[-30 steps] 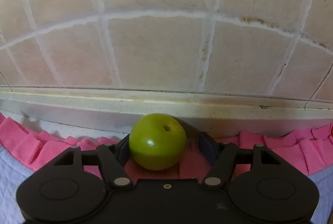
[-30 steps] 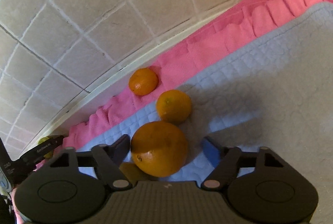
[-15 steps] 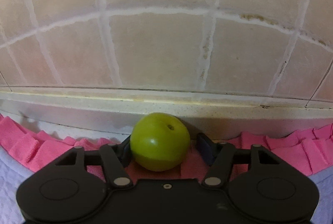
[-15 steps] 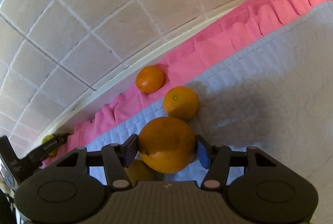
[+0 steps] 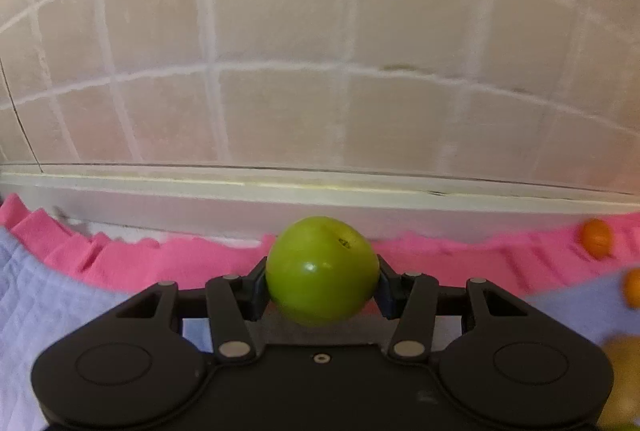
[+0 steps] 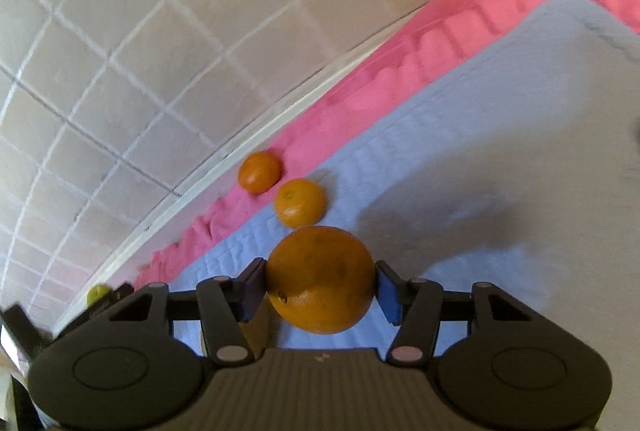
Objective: Organize fruits
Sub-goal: 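Grasp a green apple with the left tool while the right tool grasps an orange, then carry the apple and orange into the white box and open both tools, then grasp a green apple with the left tool while the right tool grasps a yellow citrus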
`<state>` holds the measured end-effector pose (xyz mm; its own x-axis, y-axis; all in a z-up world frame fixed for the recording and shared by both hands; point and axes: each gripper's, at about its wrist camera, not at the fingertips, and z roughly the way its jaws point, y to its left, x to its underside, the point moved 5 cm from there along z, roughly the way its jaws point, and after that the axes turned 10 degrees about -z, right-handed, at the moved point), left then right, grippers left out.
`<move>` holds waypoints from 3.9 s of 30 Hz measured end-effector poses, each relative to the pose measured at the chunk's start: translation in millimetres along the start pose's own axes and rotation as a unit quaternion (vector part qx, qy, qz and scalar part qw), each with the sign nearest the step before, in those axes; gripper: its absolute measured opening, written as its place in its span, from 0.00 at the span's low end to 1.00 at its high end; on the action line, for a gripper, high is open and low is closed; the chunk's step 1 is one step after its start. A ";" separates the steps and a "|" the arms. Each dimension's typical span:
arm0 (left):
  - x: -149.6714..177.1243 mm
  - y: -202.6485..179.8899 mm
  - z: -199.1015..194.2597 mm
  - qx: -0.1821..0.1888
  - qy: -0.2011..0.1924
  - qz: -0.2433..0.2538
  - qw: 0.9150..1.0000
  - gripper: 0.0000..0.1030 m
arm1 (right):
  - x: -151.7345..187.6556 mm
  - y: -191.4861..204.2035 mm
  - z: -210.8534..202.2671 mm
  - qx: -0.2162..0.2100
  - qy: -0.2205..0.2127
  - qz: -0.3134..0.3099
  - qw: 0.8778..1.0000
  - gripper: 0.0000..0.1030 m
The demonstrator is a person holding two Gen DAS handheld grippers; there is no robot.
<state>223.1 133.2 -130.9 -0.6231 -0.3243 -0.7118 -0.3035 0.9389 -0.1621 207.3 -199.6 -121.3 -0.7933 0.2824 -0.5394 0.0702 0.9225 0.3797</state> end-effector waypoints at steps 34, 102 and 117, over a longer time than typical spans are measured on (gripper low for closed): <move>124.7 -433.2 -230.8 0.412 0.043 0.268 0.870 0.58 | 92.8 -223.9 -295.0 0.191 -0.167 0.127 0.959 0.57; -25.1 -58.3 -140.9 0.167 0.087 0.031 0.982 0.76 | 24.4 -83.4 -265.9 0.165 -0.091 -0.132 0.973 0.93; 47.8 -91.3 -88.7 0.248 0.217 0.028 0.944 0.76 | 77.0 2.7 -155.6 0.106 0.024 -0.233 0.966 0.93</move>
<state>157.1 21.7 -89.5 -0.8970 -0.1885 -0.3998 0.0463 0.8594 -0.5092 52.3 -216.3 -44.8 -0.7957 -0.1851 -0.5768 -0.1838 0.9811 -0.0614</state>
